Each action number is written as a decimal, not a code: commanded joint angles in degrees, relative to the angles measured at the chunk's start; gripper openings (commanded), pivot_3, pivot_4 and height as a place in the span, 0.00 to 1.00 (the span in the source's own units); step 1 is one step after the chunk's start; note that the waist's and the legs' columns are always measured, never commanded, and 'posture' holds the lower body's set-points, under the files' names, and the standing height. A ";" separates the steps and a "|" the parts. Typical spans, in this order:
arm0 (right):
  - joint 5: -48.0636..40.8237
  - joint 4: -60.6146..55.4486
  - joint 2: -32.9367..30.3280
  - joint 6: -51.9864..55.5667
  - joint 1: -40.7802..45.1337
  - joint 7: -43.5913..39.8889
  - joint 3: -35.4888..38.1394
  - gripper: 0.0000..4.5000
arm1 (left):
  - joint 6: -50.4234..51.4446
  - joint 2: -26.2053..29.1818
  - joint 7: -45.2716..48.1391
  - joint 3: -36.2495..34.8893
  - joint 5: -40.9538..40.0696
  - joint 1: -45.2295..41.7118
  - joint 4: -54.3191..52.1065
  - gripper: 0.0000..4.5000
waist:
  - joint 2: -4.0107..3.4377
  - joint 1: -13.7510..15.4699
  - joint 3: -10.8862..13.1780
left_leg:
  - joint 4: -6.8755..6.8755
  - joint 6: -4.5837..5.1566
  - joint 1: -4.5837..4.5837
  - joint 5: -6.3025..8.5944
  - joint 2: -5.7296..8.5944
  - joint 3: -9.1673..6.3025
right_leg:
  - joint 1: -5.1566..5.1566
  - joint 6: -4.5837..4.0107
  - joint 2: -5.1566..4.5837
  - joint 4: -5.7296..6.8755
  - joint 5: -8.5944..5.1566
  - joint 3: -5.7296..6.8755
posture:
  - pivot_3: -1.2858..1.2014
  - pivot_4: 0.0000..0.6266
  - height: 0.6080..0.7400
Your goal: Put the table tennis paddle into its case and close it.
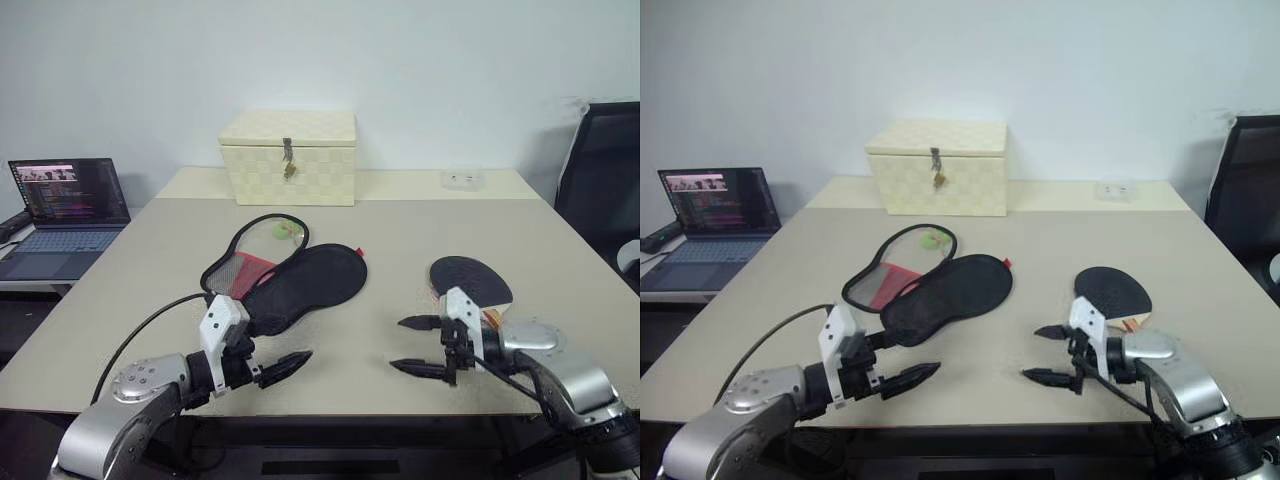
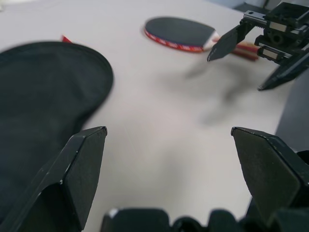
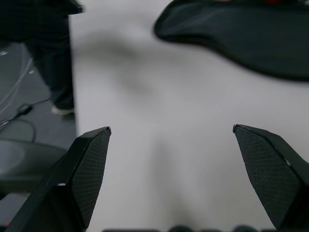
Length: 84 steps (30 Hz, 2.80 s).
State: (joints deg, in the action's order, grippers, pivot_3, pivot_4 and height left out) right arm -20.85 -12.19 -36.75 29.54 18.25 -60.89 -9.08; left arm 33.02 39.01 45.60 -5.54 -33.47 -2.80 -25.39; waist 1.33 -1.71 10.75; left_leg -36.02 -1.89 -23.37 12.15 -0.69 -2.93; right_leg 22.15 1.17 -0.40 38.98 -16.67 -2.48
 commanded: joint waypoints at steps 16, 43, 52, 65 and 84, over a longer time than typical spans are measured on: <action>-4.17 -10.40 -2.30 5.29 -0.55 6.77 6.83 0.99 | -20.75 3.04 16.12 7.57 15.49 -18.67 33.74 1.00 | 0.00 -0.01 0.00 | -0.01 0.00 0.01 0.00 0.01 0.06 | -0.01 0.21 0.17 0.00 -0.12 0.05 | 0.52 0.24 1.00; -5.44 -13.64 -1.53 6.55 0.49 13.84 8.57 1.00 | -41.87 1.03 29.76 14.47 29.45 -33.53 69.02 0.64 | -0.06 0.04 -0.08 | -0.07 0.03 0.08 -0.02 0.04 0.04 | -0.11 0.23 0.24 0.10 -0.13 0.11 | 0.52 0.24 1.00; -5.07 -12.61 -1.98 6.19 1.27 14.26 9.22 1.00 | -37.59 1.07 30.57 13.35 28.18 -30.69 64.04 0.01 | -0.07 -0.17 -0.09 | -0.02 0.04 0.36 -0.01 0.02 0.05 | -0.38 0.27 0.24 0.04 -0.15 0.03 | 0.52 0.24 1.00; -5.99 -13.34 -5.93 6.20 -2.20 12.56 11.92 1.00 | -20.08 -13.47 23.89 19.22 26.50 -26.00 41.81 0.01 | -0.14 2.17 -0.13 | -0.08 0.11 0.34 0.05 0.33 -0.04 | -0.59 0.39 -0.06 -0.06 -0.18 0.13 | 0.52 0.24 1.00; -8.67 -12.99 -3.79 11.62 -1.46 17.15 13.90 1.00 | -15.23 -21.49 16.96 17.04 23.54 -26.77 37.36 0.63 | -0.09 1.29 -0.10 | -0.08 0.11 0.38 0.04 0.44 -0.15 | -0.68 0.60 -0.17 -0.11 -0.24 0.13 | 0.52 0.24 1.00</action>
State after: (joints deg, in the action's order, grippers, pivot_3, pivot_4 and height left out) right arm -28.12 -24.09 -41.16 39.70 15.29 -45.52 3.04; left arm 16.14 16.38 61.59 13.70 -6.85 -30.08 16.95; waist 1.23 -0.43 10.65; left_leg -36.08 -1.78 -22.98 12.20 -0.32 -3.08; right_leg 21.52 1.77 -0.55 38.88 -16.91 -2.40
